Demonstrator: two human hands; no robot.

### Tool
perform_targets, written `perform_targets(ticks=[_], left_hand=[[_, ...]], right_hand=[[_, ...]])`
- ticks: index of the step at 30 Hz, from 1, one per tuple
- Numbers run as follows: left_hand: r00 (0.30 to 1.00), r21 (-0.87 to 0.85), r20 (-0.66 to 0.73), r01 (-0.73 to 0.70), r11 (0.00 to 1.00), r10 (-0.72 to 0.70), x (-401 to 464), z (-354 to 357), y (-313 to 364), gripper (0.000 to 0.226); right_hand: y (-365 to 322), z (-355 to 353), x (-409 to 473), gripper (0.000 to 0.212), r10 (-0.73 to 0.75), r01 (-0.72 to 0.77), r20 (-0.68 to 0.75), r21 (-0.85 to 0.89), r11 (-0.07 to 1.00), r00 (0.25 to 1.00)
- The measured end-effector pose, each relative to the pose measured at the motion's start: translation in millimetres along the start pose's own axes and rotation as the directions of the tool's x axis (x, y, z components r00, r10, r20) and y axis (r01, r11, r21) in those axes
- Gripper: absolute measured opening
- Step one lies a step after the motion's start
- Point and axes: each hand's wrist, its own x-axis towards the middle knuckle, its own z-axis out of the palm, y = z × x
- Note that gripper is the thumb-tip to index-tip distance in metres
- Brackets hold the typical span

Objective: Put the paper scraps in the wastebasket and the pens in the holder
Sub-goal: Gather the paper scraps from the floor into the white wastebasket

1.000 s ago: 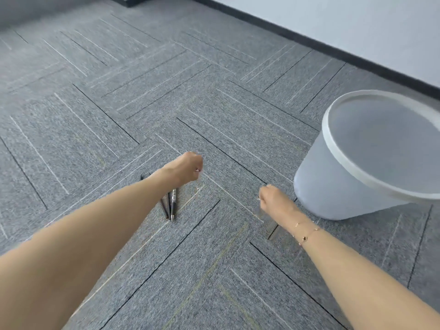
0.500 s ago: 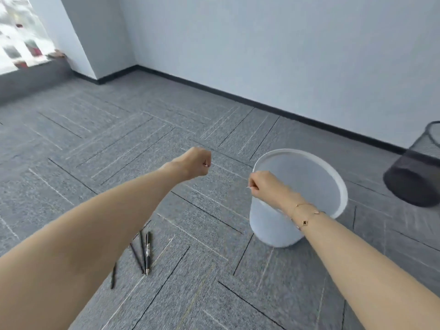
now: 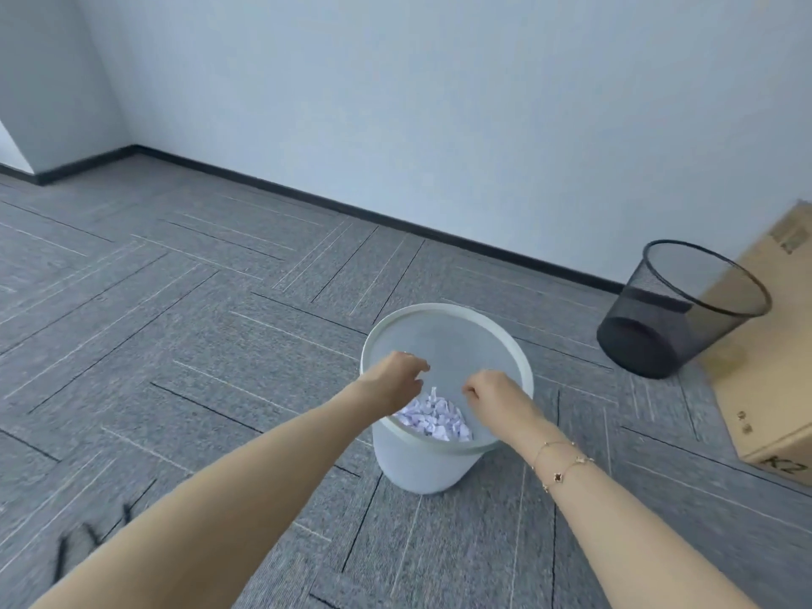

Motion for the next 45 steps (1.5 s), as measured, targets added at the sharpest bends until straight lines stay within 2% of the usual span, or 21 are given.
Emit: perform_targets(ticks=[4, 7, 11, 14, 19, 22, 26, 29, 36, 39, 42, 45], left_hand=[[1.0, 0.077, -0.012, -0.024, 0.997, 0.025, -3, -3, -5, 0.031], [0.991, 0.162, -0.106, -0.059, 0.985, 0.077, -6, -13, -8, 0.021], [0.957, 0.154, -0.267, -0.07, 0.986, 0.11, -16, -30, -25, 0.018], [0.936, 0.147, -0.347, -0.015, 0.989, 0.065, -34, -48, -50, 0.019], [0.92, 0.08, -0.383, 0.119, 0.99, -0.079, -83, -68, -117, 0.018], [0.92, 0.055, -0.339, 0.228, 0.972, -0.197, -117, -63, -158, 0.017], [0.903, 0.034, -0.195, 0.397, 0.917, -0.384, -160, -37, -209, 0.018], [0.879, 0.001, -0.114, 0.467, 0.884, -0.464, -185, -5, -240, 0.019], [0.85, -0.045, 0.011, 0.527, 0.849, -0.527, -209, 82, -289, 0.023], [0.838, -0.064, 0.043, 0.546, 0.835, -0.544, -209, 109, -304, 0.029], [0.824, -0.09, 0.036, 0.566, 0.82, -0.565, -208, 128, -313, 0.028], [0.826, -0.131, -0.008, 0.558, 0.819, -0.564, -207, 138, -318, 0.019]], right_hand=[[-3, -5, -3, 0.019, 0.016, -0.019, -0.043, -0.058, 0.998, 0.999], [-8, -6, 0, 0.013, -0.006, -0.001, -0.072, -0.093, 0.996, 0.997], [-18, -6, 8, 0.02, -0.115, 0.114, -0.023, -0.033, 0.993, 0.993], [-40, -6, 13, 0.022, -0.193, 0.194, -0.061, 0.012, 0.981, 0.979], [-99, 1, 22, 0.022, -0.351, 0.364, -0.168, 0.049, 0.93, 0.921], [-132, 18, 28, 0.018, -0.426, 0.44, -0.173, 0.05, 0.897, 0.888], [-166, 58, 39, 0.018, -0.452, 0.454, -0.052, 0.059, 0.889, 0.891], [-184, 97, 43, 0.018, -0.456, 0.453, 0.038, 0.077, 0.888, 0.889], [-191, 194, 43, 0.017, -0.441, 0.432, 0.253, 0.092, 0.897, 0.861], [-185, 226, 42, 0.017, -0.426, 0.428, 0.301, 0.065, 0.902, 0.853], [-176, 246, 37, 0.018, -0.43, 0.431, 0.325, 0.076, 0.899, 0.842], [-163, 254, 31, 0.018, -0.407, 0.412, 0.35, 0.064, 0.909, 0.844]])
